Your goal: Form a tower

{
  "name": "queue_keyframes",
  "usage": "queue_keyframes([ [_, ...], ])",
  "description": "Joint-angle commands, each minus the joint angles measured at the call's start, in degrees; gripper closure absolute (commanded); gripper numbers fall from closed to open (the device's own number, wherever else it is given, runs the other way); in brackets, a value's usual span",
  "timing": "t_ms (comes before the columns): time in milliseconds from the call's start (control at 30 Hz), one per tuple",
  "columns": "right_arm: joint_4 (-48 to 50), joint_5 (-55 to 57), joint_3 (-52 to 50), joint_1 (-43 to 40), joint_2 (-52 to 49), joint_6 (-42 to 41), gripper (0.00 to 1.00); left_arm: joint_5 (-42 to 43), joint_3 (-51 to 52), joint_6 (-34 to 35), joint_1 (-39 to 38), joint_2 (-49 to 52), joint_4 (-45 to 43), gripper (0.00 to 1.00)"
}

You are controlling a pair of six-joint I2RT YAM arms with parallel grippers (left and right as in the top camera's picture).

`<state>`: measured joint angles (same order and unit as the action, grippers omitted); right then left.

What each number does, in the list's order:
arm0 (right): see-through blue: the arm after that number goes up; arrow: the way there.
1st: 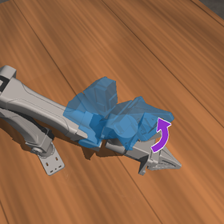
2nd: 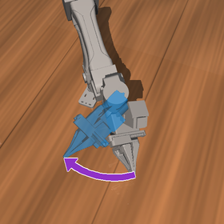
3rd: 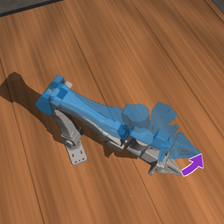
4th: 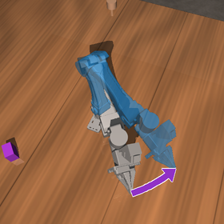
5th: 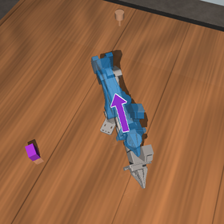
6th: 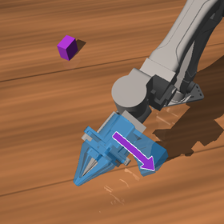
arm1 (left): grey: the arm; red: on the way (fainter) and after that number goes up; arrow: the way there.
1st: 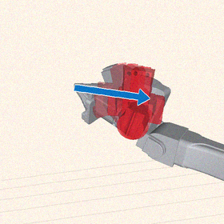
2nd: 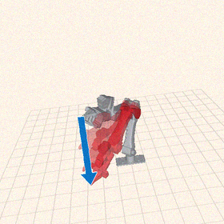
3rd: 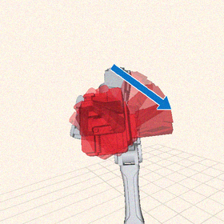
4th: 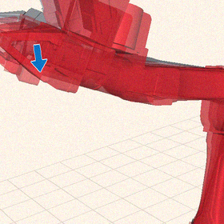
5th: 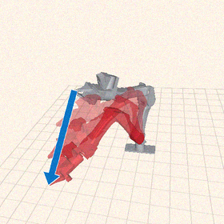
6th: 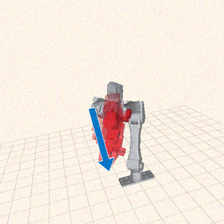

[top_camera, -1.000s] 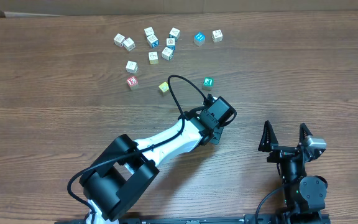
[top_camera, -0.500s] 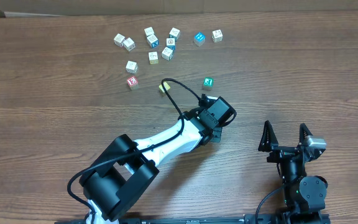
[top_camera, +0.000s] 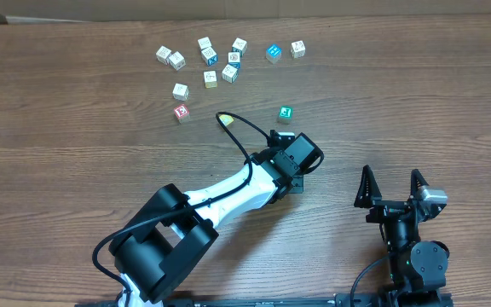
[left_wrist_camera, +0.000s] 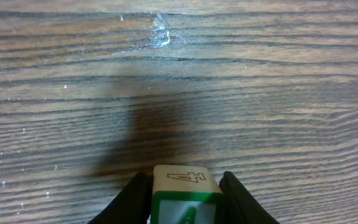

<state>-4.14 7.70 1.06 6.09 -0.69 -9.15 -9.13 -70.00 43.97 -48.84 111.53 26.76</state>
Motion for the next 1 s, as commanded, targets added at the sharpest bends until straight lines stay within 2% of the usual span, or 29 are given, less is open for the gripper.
queue_keyframes([
  [0, 0.2, 0.0, -0.6, 0.3, 0.5, 0.3, 0.00, -2.1, 0.5, -0.2, -0.2, 0.8, 0.5, 0.78],
  [167, 0.2, 0.0, -0.6, 0.3, 0.5, 0.3, 0.00, -3.5, 0.5, 3.6, -0.2, 0.8, 1.8, 0.79],
  [267, 0.2, 0.0, -0.6, 0.3, 0.5, 0.3, 0.00, -3.5, 0.5, 5.8, -0.2, 0.8, 2.1, 0.64],
  [367, 0.2, 0.0, -0.6, 0.3, 0.5, 0.3, 0.00, -3.5, 0.5, 5.6, -0.2, 0.8, 1.9, 0.58],
  [467, 0.2, 0.0, -0.6, 0.3, 0.5, 0.3, 0.00, -3.5, 0.5, 1.4, -0.2, 0.8, 1.5, 0.54],
  [533, 0.2, 0.0, -0.6, 0.3, 0.5, 0.3, 0.00, -3.5, 0.5, -4.9, -0.2, 0.8, 1.5, 0.55],
  [600, 0.2, 0.0, -0.6, 0.3, 0.5, 0.3, 0.00, -3.2, 0.5, -11.1, -0.2, 0.8, 1.8, 0.50],
  [667, 0.2, 0.0, -0.6, 0.3, 0.5, 0.3, 0.00, -2.8, 0.5, -13.8, -0.2, 0.8, 2.0, 0.49],
  [700, 0.2, 0.0, -0.6, 0.3, 0.5, 0.3, 0.00, -2.6, 0.5, -13.8, -0.2, 0.8, 1.9, 0.49],
  [900, 0.2, 0.0, -0.6, 0.3, 0.5, 0.3, 0.00, -1.3, 0.5, -13.8, -0.2, 0.8, 1.9, 0.69],
  [967, 0.2, 0.0, -0.6, 0.3, 0.5, 0.3, 0.00, -1.3, 0.2, -13.8, -0.2, 0.8, 2.0, 0.70],
])
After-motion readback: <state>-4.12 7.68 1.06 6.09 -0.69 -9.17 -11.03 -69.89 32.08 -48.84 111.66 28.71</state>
